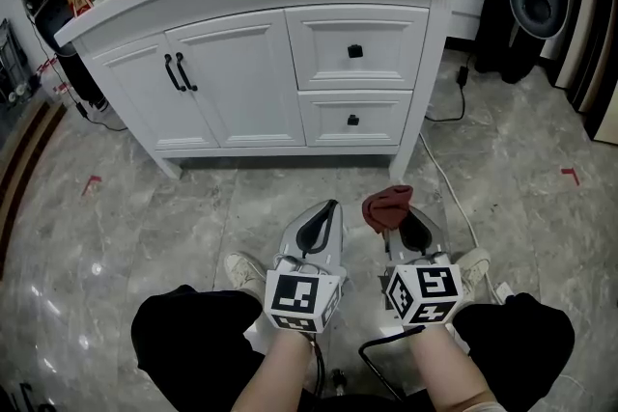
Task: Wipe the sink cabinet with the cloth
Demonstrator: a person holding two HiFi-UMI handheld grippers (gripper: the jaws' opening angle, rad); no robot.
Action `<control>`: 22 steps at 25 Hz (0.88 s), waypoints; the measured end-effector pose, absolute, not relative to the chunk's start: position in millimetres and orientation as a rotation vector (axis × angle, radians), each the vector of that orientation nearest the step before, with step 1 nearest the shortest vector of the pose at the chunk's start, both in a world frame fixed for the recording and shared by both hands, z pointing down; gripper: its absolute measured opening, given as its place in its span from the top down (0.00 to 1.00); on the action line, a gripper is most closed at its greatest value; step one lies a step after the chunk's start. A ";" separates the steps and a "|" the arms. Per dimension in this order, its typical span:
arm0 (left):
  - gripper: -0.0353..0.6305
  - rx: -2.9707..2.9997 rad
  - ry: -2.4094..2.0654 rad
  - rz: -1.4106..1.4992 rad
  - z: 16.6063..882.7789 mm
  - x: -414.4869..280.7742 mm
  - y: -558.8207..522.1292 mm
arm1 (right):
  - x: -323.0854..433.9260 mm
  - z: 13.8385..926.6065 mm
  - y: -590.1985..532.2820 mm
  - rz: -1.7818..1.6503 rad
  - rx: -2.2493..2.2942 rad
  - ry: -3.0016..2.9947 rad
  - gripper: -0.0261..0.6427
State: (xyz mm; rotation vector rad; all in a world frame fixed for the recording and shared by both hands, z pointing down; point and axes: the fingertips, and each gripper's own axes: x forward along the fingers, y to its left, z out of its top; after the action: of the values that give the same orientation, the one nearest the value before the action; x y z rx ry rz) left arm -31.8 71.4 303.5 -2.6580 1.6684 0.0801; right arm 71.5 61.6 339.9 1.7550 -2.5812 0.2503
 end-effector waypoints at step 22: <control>0.94 -2.717 1.675 -0.027 310.0 -31.4 68.4 | 65.8 337.6 59.1 0.314 1.750 -2.597 0.83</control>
State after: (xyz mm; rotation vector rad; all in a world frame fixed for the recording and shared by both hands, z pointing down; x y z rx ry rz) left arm -31.4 68.4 310.0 -2.7171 1.6753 -0.0267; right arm 65.8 59.1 337.6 1.7502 -2.5973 0.3142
